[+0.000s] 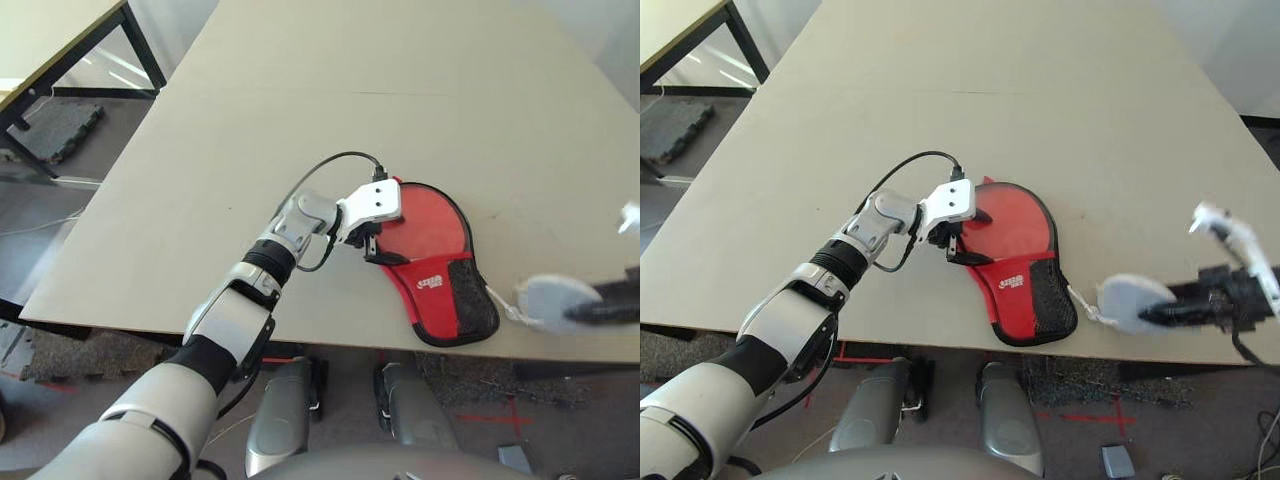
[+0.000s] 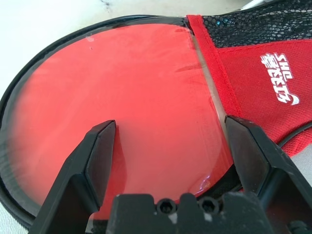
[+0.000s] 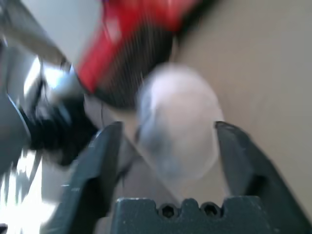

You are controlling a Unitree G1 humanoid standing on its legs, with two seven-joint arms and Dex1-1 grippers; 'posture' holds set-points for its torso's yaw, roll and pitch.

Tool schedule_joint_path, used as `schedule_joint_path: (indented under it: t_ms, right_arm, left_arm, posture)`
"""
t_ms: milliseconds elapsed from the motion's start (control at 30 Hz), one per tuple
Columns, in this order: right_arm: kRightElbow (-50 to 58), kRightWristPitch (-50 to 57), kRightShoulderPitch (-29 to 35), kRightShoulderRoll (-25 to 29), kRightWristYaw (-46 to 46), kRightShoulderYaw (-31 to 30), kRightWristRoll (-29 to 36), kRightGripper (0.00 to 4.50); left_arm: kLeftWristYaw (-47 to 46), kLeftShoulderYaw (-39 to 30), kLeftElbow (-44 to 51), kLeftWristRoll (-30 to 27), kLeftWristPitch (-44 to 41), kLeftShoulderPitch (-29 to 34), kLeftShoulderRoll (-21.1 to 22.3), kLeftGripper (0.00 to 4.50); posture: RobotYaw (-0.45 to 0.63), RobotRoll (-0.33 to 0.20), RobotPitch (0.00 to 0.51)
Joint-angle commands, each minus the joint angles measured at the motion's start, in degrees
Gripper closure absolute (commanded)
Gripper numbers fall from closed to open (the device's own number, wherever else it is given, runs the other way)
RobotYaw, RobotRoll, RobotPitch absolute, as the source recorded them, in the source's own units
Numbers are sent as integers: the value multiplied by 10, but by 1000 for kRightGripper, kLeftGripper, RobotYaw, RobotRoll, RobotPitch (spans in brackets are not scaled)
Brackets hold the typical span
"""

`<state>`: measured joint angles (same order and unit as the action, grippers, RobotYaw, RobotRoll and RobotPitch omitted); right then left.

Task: Store the ping-pong paddle in its case and zip it.

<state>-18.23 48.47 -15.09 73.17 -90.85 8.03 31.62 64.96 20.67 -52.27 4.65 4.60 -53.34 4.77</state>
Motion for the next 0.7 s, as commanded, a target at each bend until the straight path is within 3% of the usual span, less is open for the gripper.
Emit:
schedule_joint_path:
  t_ms: [33, 167, 400, 700]
  right_arm:
    - [-40, 33, -54, -26, 39, 48, 31, 43]
    - [-53, 28, -85, -61, 80, 67, 32, 43]
    - [-88, -84, -120, -158, 216, 94, -7, 43]
    - [-121, -265, -132, -310, 432, 142, -51, 43]
  left_arm:
    - [-5, 12, -9, 20, -17, 18, 2, 0]
    - [-9, -2, 10, 8, -34, 21, 6, 0]
    - [-24, -44, 82, -24, -95, 42, 24, 0]
    - [-214, -191, 258, -92, -184, 110, 48, 0]
  posture:
    - [-79, 0, 161]
    - [-64, 0, 163]
    - [-46, 0, 161]
    - [-11, 0, 157]
